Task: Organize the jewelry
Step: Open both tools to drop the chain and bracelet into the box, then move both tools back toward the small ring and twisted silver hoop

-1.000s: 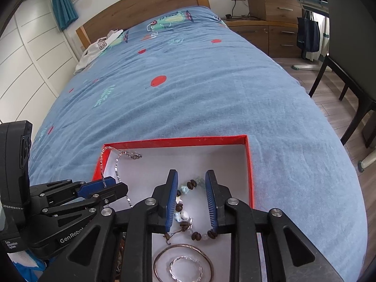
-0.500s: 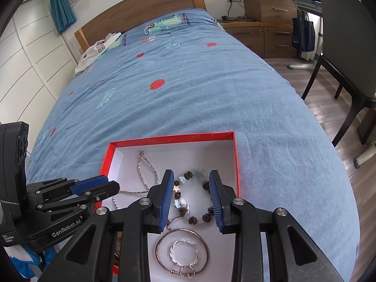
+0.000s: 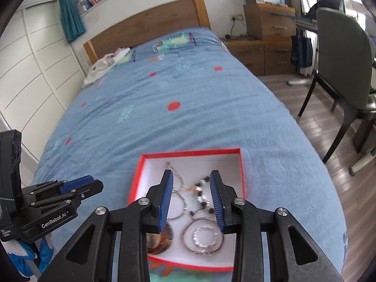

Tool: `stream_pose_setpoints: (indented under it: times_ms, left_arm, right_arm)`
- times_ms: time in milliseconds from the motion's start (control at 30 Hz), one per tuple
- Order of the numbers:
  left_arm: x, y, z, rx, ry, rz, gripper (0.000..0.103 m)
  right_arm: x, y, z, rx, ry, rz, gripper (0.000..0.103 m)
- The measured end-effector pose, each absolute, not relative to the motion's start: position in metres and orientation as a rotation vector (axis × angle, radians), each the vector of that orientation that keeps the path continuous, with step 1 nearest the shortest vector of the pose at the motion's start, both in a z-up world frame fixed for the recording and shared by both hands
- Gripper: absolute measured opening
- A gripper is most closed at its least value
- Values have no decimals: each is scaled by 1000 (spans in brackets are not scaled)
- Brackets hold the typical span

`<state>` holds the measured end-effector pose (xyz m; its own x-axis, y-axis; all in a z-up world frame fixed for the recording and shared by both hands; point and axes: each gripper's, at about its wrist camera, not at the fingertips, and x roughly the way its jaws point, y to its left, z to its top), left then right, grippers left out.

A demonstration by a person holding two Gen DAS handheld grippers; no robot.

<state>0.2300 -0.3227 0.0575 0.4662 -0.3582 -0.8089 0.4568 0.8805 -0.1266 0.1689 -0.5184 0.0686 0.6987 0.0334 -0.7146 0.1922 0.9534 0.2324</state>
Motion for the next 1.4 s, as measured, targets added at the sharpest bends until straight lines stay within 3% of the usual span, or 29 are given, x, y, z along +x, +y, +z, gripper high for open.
stream_pose_setpoints:
  times_ms: [100,133,200,867,1400]
  left_arm:
    - [217,-300,73,99,940,-476,26]
    - [212,-291,77,93,932,-464,36]
    - [201,-271,87,80,905,-431,43]
    - [122,-127,142,3,720,-198,43]
    - [124,-58,121,-46,730,-87,43]
  right_arm:
    - [155,-505,88,296,757,-76,44]
    - [151,-500,92,295,750,-71,44]
    - [140,-488,103,288,733,-60,44]
    - [81,-413,144,238,658,8,47]
    - [85,-361,139,189,676,90,54]
